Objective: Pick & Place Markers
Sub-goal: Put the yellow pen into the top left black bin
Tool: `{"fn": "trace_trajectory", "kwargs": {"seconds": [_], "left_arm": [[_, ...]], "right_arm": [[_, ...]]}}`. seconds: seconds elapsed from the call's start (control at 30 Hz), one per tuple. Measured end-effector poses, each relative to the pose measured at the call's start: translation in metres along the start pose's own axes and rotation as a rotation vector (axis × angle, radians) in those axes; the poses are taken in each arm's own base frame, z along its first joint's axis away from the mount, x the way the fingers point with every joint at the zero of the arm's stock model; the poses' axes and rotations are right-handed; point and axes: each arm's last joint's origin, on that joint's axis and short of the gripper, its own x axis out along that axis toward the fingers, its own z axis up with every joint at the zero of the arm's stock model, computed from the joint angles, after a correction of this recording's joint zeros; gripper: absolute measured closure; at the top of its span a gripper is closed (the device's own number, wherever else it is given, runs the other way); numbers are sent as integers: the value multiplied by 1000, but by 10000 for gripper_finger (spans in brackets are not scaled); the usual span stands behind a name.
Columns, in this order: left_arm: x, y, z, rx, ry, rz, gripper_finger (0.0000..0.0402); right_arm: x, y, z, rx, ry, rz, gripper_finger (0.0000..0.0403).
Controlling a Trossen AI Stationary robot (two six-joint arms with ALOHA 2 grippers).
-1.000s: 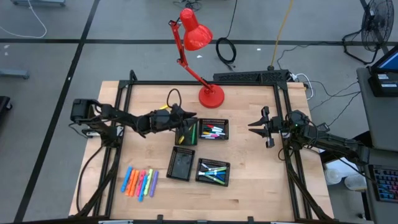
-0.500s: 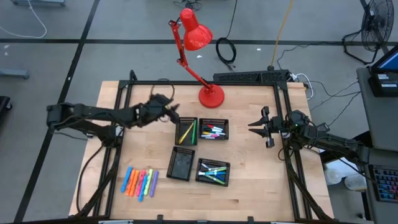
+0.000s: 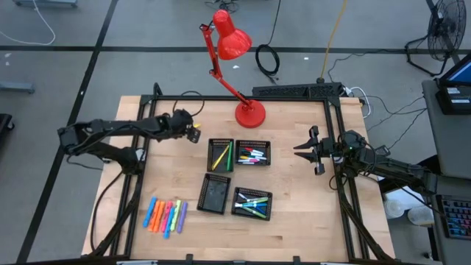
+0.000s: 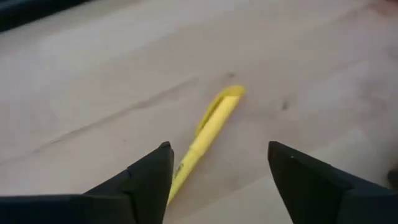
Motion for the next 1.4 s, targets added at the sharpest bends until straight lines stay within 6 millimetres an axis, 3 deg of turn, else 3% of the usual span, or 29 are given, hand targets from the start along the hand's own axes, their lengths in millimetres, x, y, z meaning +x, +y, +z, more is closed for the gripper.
{"fn": "trace_trajectory", "kwargs": {"seconds": [0.33,0.73,0.93,1.3,1.4], "left_arm": [[23,11,0,37,103,14,106],[44,12,-6,89,183,29,156],[44,10,-6,133,200,-34,212],[44,10,-8,111,220,-61,371],[45,9,-6,113,200,-64,379]], "right_arm": [[0,0,0,0,1,0,325],[0,0,0,0,0,0,325],[0,0,0,0,1,0,325],[0,0,0,0,1,0,325],[0,0,0,0,0,0,325]]}}
